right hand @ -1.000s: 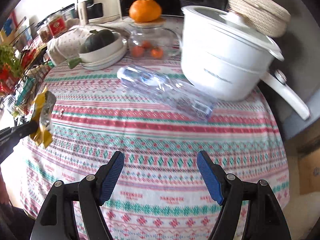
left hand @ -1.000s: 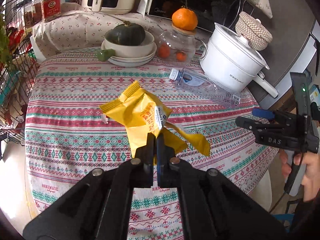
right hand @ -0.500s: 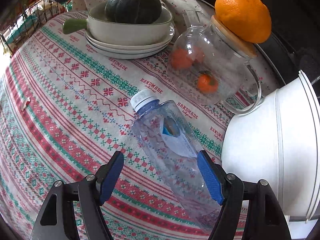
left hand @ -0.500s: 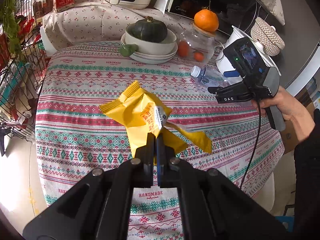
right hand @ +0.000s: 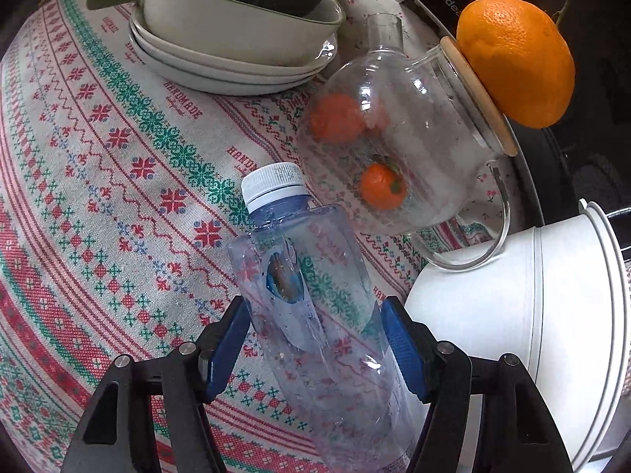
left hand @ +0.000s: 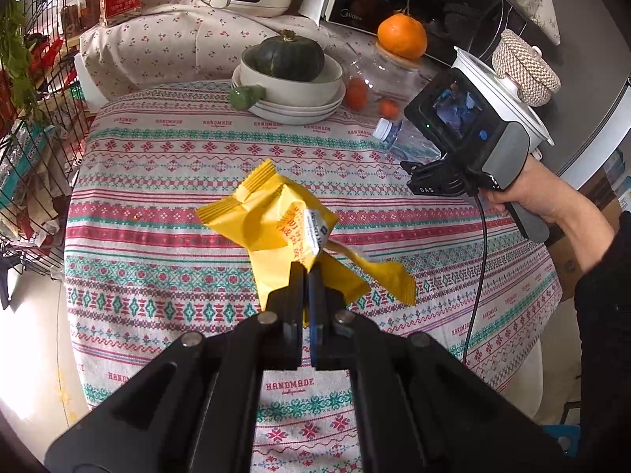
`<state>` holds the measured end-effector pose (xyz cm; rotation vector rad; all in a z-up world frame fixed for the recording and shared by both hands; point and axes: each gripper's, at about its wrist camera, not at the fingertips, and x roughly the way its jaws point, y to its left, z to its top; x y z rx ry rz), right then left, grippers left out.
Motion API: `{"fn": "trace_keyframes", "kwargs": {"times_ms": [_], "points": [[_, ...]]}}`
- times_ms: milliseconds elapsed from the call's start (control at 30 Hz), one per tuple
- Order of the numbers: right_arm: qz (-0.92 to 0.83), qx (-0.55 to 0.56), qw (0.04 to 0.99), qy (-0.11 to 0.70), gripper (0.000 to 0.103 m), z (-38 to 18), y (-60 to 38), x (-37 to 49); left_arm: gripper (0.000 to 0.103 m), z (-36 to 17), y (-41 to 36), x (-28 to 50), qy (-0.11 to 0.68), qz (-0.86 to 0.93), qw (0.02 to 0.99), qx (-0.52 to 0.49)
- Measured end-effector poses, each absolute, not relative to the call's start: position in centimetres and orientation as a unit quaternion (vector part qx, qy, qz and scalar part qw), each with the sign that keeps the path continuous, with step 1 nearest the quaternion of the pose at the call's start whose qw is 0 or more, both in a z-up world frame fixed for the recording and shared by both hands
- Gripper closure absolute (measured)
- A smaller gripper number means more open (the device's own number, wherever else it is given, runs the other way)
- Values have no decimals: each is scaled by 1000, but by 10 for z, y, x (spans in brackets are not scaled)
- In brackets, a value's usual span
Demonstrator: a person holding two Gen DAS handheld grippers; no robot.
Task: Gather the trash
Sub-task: 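Grasp the clear water bottle with the right gripper while the left holds the yellow bag, then carry the yellow bag and water bottle to the bin and release both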
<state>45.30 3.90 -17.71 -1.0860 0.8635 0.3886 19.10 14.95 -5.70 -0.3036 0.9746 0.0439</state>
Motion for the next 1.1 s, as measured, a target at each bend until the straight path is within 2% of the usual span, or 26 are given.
{"fn": "trace_keyframes", "kwargs": {"times_ms": [200,633,1100], "points": [[179,-491,759,388,37,-162,43,415,100,-46,155,184,453,16,878,-153],[197,-408,806,380,39,-72,24,310,100,-23,149,161,421,-16,893,-157],[146,-288,875,360,40,-5,-67,211,100,-4,93,133,383,-86,914,-102]]}}
